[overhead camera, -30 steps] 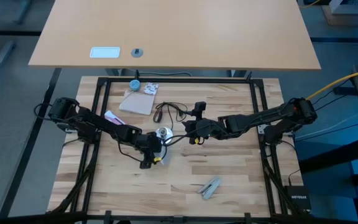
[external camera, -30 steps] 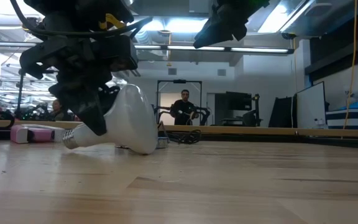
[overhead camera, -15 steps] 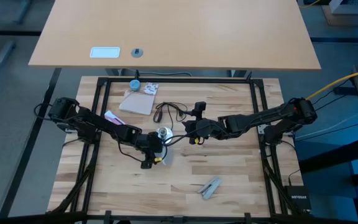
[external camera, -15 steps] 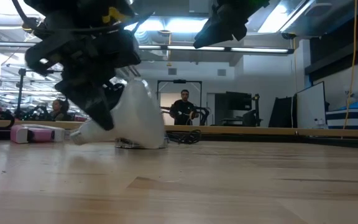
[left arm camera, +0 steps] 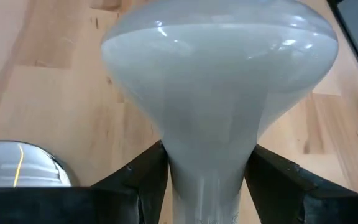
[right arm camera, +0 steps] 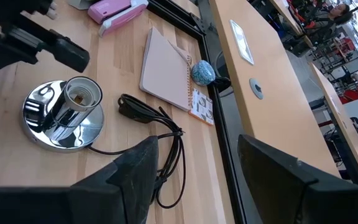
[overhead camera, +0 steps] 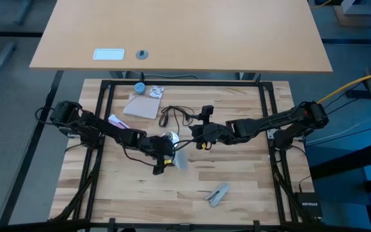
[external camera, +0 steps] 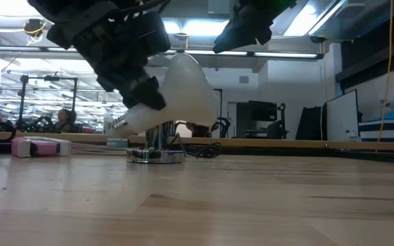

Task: Screw lightbulb
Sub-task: Insert the light bulb into the lamp

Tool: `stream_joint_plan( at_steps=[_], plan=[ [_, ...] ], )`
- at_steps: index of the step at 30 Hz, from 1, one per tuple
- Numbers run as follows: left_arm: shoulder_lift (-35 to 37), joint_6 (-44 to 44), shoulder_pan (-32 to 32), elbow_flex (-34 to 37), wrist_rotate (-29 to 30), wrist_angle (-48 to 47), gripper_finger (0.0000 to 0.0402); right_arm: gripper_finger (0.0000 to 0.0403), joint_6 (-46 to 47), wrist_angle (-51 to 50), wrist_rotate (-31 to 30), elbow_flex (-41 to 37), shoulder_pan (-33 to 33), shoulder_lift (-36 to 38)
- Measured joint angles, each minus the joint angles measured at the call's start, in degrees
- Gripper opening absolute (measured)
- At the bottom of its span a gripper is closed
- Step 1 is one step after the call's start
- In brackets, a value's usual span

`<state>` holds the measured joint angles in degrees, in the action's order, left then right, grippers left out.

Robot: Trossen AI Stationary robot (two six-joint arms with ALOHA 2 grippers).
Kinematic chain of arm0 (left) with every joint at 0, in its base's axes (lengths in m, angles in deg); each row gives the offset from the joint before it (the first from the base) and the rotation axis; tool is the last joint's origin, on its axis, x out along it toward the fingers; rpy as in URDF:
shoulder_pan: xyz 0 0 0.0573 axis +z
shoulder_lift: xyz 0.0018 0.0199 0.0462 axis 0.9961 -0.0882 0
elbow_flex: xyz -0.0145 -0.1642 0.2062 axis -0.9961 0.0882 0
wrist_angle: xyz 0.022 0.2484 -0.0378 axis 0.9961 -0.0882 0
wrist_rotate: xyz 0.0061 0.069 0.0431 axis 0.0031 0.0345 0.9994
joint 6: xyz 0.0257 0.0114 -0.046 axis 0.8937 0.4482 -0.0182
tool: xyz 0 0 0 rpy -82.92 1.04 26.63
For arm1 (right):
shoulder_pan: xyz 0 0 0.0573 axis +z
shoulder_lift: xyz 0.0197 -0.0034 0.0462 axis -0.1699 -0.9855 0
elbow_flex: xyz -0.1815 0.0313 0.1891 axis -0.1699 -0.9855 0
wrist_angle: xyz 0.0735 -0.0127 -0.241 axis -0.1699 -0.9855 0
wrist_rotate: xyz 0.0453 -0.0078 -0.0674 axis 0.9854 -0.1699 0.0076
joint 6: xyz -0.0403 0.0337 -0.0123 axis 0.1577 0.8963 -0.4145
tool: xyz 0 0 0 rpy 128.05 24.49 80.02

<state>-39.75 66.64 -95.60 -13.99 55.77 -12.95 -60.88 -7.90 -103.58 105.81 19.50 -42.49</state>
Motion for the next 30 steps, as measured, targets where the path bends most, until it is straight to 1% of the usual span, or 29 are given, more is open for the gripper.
stream_joint_plan(
  at_steps=[9,12,15,19,22,25,27,30],
  plan=[
    [0.0,-0.6,2.1,0.0,0.0,0.1,0.0184,0.0225,-0.1,0.0,0.0,0.0,0.0,0.0],
    [1.1,0.1,3.0,0.0,0.0,-0.7,0.0184,0.0225,-0.1,-0.1,0.0,0.0,0.0,0.0],
    [4.4,1.0,4.3,0.0,0.0,-1.4,0.0184,0.0225,-0.1,-0.2,-0.1,0.0,0.0,0.0],
    [10.6,2.9,7.2,0.0,0.5,-1.4,0.0184,0.0225,-0.1,-0.1,-0.1,0.0,0.0,0.0],
    [15.3,3.9,9.6,0.4,3.1,-0.6,0.0184,0.0225,-0.1,0.1,-0.1,0.0,0.0,0.0],
    [19.0,4.3,11.7,1.8,6.9,0.0,0.0184,0.0225,-0.1,0.3,-0.3,0.0,0.0,0.0],
    [20.3,3.7,12.6,3.9,9.2,4.2,0.0184,0.0225,0.0,0.4,-0.2,0.0,0.0,0.0],
    [20.7,1.2,13.3,9.0,11.4,15.7,0.0184,0.0225,0.0,0.4,-0.1,0.0,0.0,0.0]
  ],
)
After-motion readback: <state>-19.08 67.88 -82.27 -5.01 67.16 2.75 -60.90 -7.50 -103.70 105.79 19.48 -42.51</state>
